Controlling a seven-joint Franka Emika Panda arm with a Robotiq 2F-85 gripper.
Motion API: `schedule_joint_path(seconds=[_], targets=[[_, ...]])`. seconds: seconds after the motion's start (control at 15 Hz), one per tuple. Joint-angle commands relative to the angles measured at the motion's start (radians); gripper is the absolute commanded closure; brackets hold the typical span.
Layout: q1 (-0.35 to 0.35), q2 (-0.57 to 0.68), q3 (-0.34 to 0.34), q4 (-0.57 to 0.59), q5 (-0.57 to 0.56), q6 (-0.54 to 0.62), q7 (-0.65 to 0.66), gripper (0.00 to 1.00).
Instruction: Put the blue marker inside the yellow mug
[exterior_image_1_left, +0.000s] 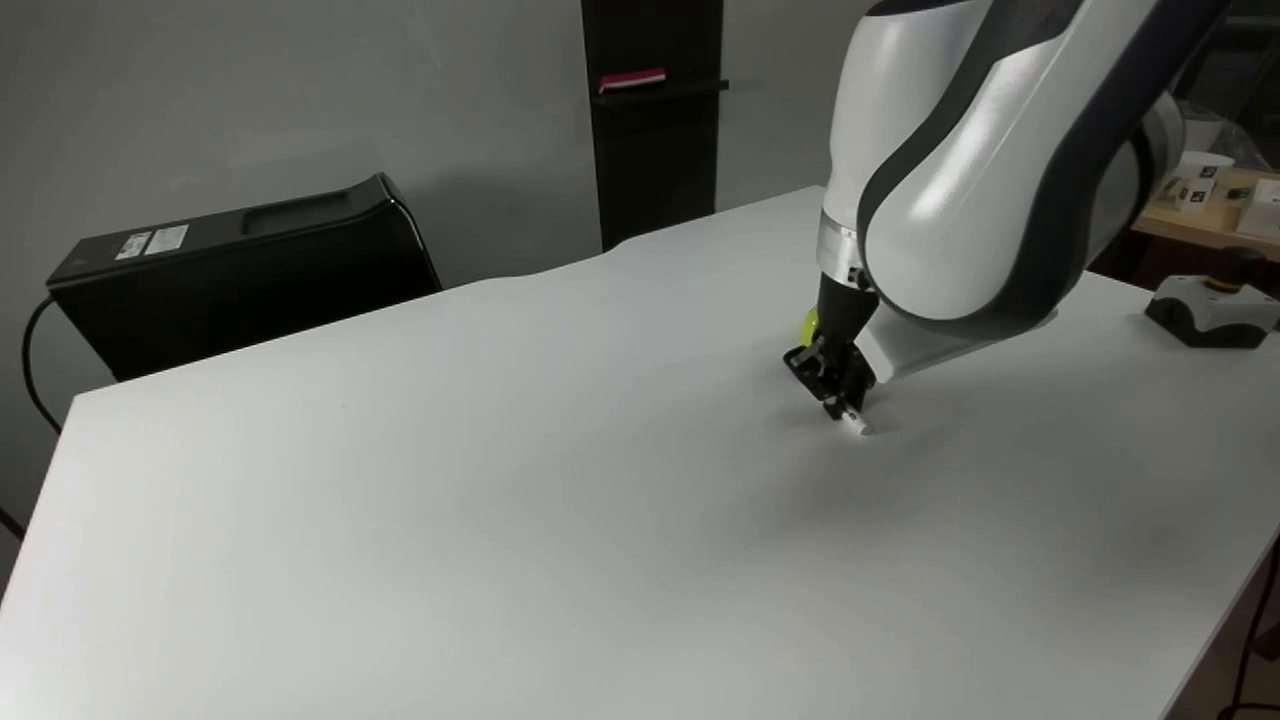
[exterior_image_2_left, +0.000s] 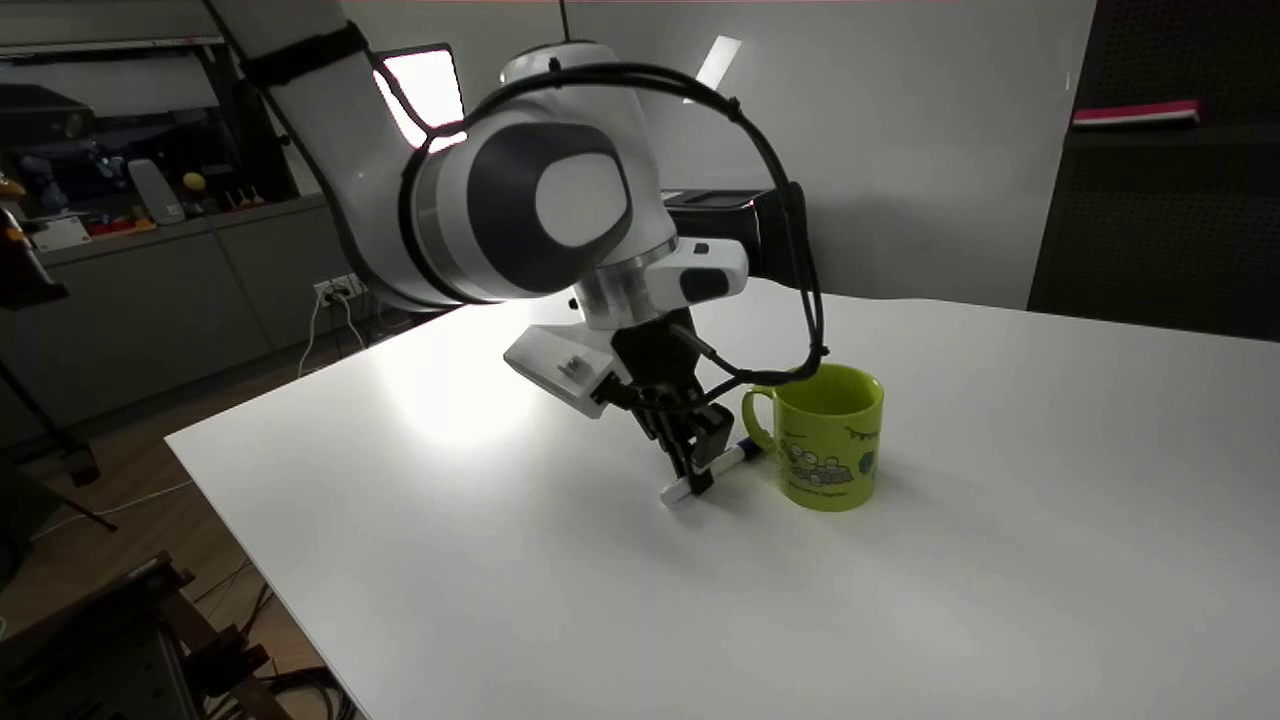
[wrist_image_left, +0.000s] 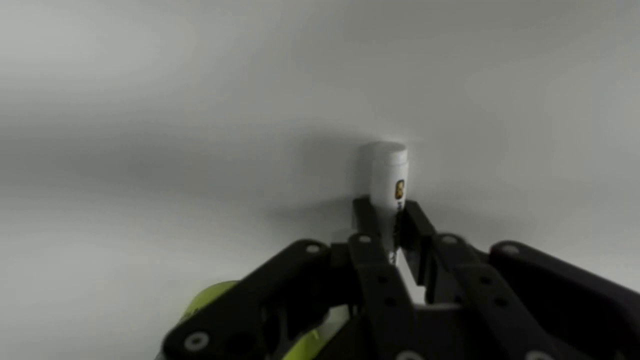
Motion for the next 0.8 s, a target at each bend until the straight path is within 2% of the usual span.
schedule_joint_path(seconds=[0.0, 0.13, 0.33, 0.73], targets=[[0.046, 0.004, -0.071, 0.058, -0.016, -0.154, 0.081, 0.95], [0.045, -0.01, -0.081, 0.077, -0.041, -0.21, 0.109, 0.95], [0.028, -0.011, -0.069, 0.1, -0.064, -0.234, 0.129, 0.95], [0.003, -0.002, -0.045, 0.107, -0.07, -0.104, 0.12, 0.95]])
